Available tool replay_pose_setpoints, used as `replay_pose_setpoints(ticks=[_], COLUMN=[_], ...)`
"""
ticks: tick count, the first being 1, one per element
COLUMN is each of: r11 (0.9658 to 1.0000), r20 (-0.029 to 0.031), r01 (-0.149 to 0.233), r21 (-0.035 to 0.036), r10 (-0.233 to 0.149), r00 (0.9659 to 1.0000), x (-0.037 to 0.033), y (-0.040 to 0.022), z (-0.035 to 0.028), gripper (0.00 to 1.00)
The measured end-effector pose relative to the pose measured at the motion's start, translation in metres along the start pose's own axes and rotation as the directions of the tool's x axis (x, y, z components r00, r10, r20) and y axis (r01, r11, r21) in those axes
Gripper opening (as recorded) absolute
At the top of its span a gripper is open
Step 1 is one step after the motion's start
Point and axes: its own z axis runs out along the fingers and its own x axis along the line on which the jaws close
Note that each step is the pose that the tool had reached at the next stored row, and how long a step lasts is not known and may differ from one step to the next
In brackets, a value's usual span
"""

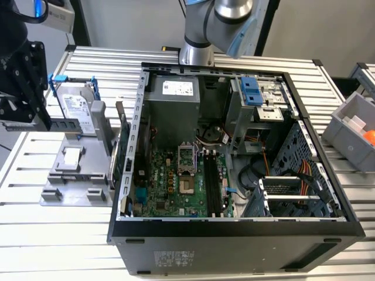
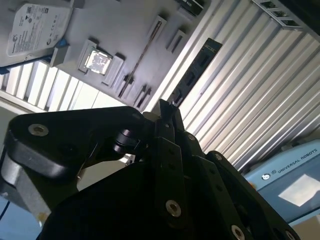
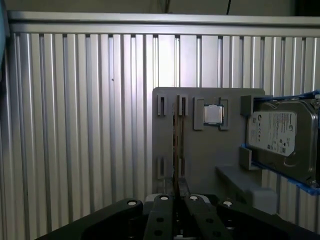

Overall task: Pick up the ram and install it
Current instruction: 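Pick up the ram and move it above insertion slot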

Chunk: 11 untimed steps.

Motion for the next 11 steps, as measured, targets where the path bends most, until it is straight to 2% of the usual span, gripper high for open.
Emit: replay_pose_setpoints(ticks=[11], r11=[1.0], r20=[0.0001], r01=[0.0], r21=[0.0001], r10=[0.0], r00=[1.0], x=[-0.0004], y=[-0.02], z=[0.0], gripper=[0.0])
